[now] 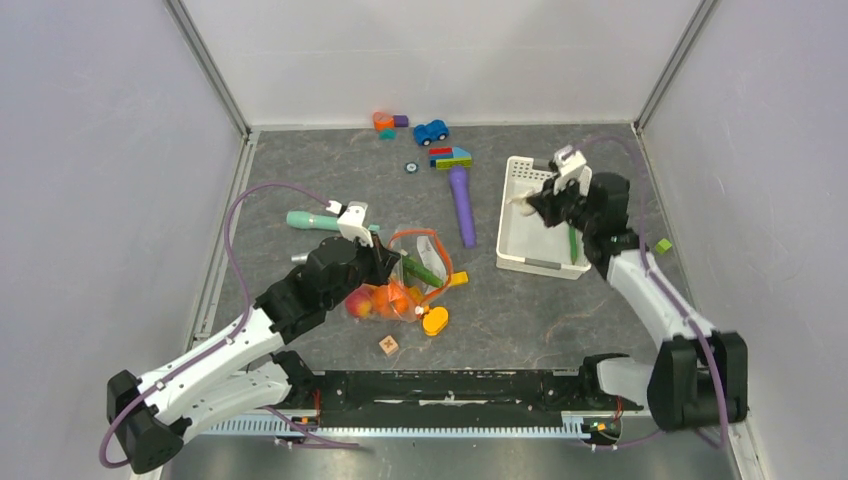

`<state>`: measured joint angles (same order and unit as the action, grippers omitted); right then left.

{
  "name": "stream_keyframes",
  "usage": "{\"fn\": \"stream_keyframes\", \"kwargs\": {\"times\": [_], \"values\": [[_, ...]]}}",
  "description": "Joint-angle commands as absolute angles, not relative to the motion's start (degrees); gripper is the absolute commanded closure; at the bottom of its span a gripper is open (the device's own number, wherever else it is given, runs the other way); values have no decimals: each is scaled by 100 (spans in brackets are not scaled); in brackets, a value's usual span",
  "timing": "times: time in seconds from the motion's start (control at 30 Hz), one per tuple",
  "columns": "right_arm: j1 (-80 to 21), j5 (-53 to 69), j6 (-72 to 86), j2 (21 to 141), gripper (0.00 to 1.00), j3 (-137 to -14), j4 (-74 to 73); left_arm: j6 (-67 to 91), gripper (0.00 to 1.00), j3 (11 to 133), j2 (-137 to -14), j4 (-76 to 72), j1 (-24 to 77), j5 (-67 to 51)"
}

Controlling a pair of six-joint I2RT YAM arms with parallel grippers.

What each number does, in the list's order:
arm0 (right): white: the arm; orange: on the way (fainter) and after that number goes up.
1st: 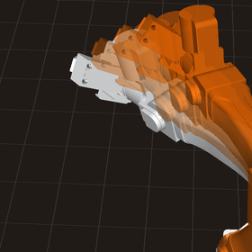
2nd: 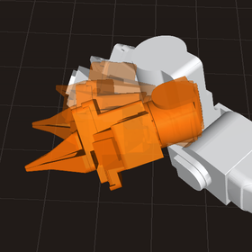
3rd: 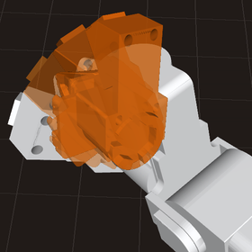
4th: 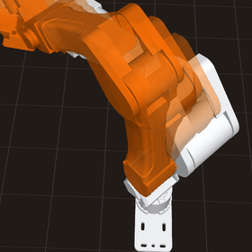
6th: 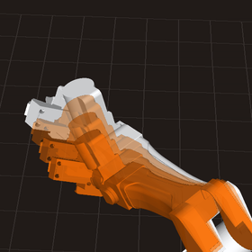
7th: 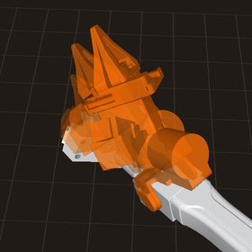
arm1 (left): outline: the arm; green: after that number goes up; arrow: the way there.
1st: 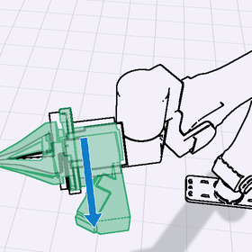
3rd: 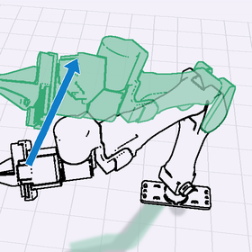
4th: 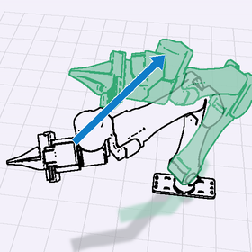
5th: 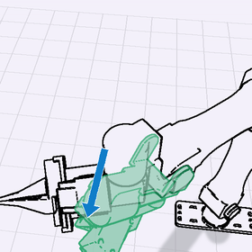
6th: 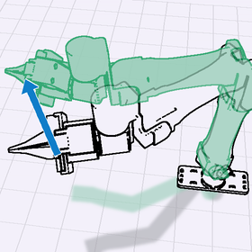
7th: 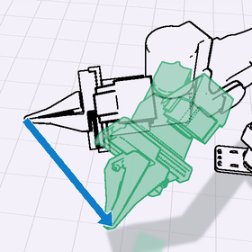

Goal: Place the food in the zip-top bag and seal the zipper
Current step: Pick up the fake vegetable from the bin, then place the fake vegetable in the zipper food storage bag.

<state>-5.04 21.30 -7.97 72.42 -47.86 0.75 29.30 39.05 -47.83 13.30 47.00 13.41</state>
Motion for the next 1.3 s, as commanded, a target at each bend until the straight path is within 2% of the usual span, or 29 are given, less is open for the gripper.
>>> {"fn": "stream_keyframes", "kwargs": {"times": [0.0,0.07,0.2,0.3,0.4,0.53,0.7,0.9,1.13,1.27], "values": [[-1094,4137,594,6266,100,-3744,2235,3139,98,4010,-4641,1184,4720,1384],[-1519,4445,832,5917,100,-3409,2765,3143,98,4000,-4624,1187,4720,1384],[-2428,4660,659,5610,100,-3348,2754,3159,98,3999,-4604,1185,4720,1348],[-3039,4942,572,5706,100,-3378,2761,3175,98,4000,-4585,1178,4720,1352],[-3677,4728,183,5955,99,-3549,2377,3183,98,3997,-4584,1176,4719,1344],[-4150,3734,49,6421,99,-3881,2105,3176,98,3997,-4584,1171,4720,1280],[-4469,2706,257,6928,100,-4073,2642,3172,98,3994,-4563,1142,4720,1198],[-5004,685,96,7529,100,-4485,2342,3137,98,3972,-4425,1093,4720,1036],[-5568,-2326,611,8143,98,-5155,1535,3019,98,3880,-4192,924,4720,601],[-5685,-3092,913,8391,97,-5498,1065,3017,98,3800,-4001,860,4720,585]]}}
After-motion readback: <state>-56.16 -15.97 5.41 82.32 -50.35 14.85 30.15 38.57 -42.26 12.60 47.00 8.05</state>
